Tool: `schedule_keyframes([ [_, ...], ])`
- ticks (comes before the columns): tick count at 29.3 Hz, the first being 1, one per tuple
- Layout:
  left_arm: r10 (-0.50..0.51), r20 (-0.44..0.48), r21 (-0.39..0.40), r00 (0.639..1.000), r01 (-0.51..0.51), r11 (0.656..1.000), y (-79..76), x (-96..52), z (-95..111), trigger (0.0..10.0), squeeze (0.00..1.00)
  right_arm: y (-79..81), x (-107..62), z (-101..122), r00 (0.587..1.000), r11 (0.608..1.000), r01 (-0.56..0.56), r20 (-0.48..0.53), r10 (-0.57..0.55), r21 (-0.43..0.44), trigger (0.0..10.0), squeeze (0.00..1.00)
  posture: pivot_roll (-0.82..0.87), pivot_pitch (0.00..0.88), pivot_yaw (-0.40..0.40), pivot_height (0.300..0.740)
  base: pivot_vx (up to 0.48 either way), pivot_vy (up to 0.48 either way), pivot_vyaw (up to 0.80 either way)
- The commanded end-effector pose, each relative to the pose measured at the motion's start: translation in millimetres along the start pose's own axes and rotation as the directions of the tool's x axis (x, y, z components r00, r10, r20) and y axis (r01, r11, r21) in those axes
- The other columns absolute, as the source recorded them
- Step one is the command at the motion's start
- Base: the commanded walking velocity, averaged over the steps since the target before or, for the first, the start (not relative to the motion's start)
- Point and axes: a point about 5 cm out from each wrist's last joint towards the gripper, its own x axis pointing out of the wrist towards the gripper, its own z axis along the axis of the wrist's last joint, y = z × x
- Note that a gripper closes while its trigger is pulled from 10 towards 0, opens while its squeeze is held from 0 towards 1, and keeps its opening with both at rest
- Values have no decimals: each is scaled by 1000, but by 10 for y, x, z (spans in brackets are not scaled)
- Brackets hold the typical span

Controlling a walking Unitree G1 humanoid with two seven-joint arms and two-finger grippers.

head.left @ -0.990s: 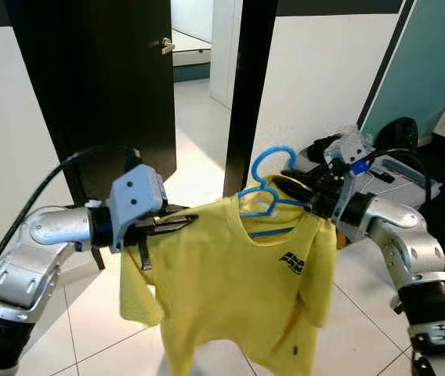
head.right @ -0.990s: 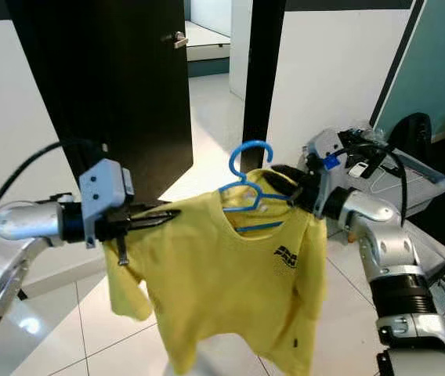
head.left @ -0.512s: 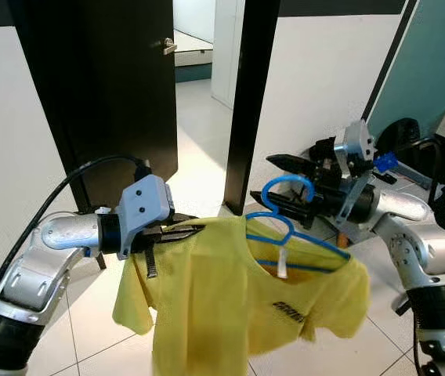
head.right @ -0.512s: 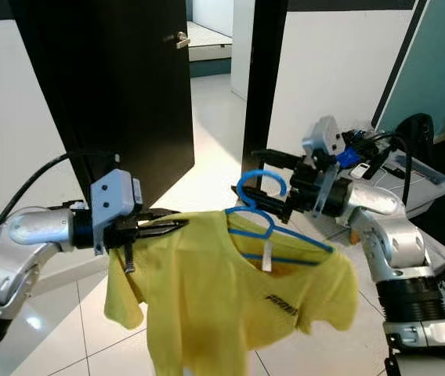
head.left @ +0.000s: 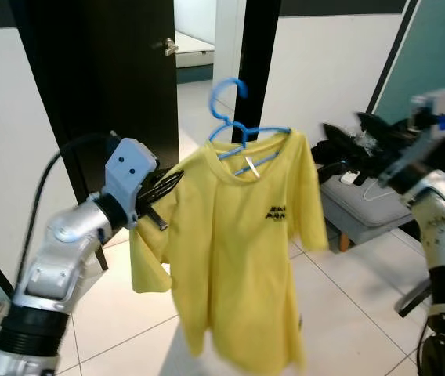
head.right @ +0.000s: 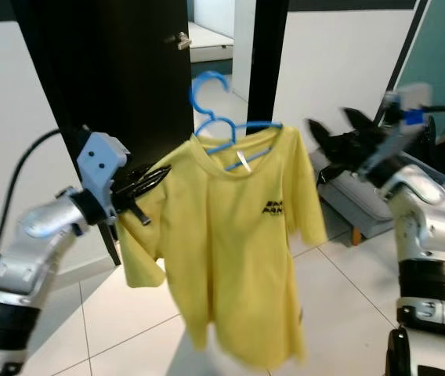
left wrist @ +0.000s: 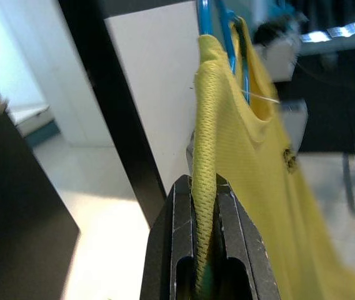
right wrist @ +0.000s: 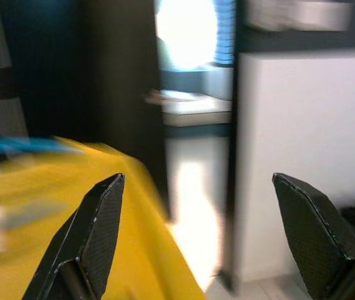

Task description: Hang hanger

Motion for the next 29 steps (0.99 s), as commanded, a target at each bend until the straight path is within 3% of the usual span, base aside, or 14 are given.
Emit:
schedule_keyframes([
  [1, 53, 10, -57, 999, -52, 997, -7, -38, -75, 10000, 0, -151, -146, -199, 990, 992, 128, -55, -127, 14, 10000, 0, -25, 0, -19, 740, 0, 0, 0],
  [6, 55, -10, -72, 998, -56, 996, -94, -72, -189, 10000, 0, -210, -327, -487, 969, 977, 212, -134, -206, 34, 10000, 0, -32, 0, -17, 740, 0, 0, 0],
  [7, 59, -31, -76, 998, -61, 995, -124, -108, -263, 10000, 0, -217, -434, -679, 946, 964, 264, -203, -252, 36, 10000, 0, -32, 0, -15, 740, 0, 0, 0],
  [9, 54, -53, -76, 997, -58, 995, -166, -155, -340, 10000, 0, -169, -528, -863, 929, 955, 291, -258, -267, 58, 10000, 0, -37, 0, -12, 740, 0, 0, -400],
  [11, 54, -53, -76, 997, -58, 995, -166, -155, -340, 10000, 0, -169, -528, -863, 929, 955, 291, -258, -267, 58, 10000, 0, -37, 0, -12, 740, 0, 0, -800],
  [13, 4, -95, -120, 995, -15, 993, -366, -286, -525, 10000, 0, 108, -685, -1277, 894, 950, 299, -375, -246, 90, 10000, 0, -42, 0, -10, 740, 0, 0, -800],
  [14, 4, -95, -120, 995, -15, 993, -366, -286, -525, 10000, 0, 108, -685, -1277, 894, 950, 299, -375, -246, 90, 10000, 0, -42, 0, -10, 740, 0, 0, -800],
  [16, -47, -111, -168, 993, 28, 985, -591, -384, -635, 10000, 0, 337, -779, -1517, 875, 957, 277, -434, -215, 86, 10000, 0, -43, 0, -14, 740, 0, 0, -800],
  [20, -79, -115, -192, 990, 55, 980, -739, -432, -679, 10000, 0, 469, -835, -1636, 866, 963, 256, -461, -193, 78, 10000, 0, -41, 0, -19, 740, 0, 0, -800],
  [23, -82, -108, -179, 991, 62, 982, -796, -412, -667, 10000, 0, 559, -826, -1637, 884, 963, 235, -442, -154, 134, 10000, 0, -39, 0, -25, 740, 0, 0, -267],
  [24, -74, -102, -163, 992, 56, 985, -801, -388, -648, 10000, 0, 588, -789, -1577, 906, 953, 223, -404, -125, 204, 10000, 0, -39, 0, -27, 740, 0, 0, 0],
  [26, -67, -97, -152, 993, 51, 987, -803, -374, -635, 10000, 0, 606, -766, -1529, 921, 944, 214, -374, -109, 251, 10000, 0, -40, 0, -27, 740, 0, 0, 0],
  [28, -44, -83, -122, 996, 33, 992, -768, -344, -594, 10000, 0, 626, -677, -1335, 965, 885, 180, -251, -74, 430, 10000, 0, -46, 0, -26, 740, 0, 0, 0],
  [29, -44, -83, -122, 996, 33, 992, -768, -344, -594, 10000, 0, 626, -677, -1335, 965, 885, 180, -251, -74, 430, 10000, 0, -46, 0, -26, 740, 0, 0, 0],
])
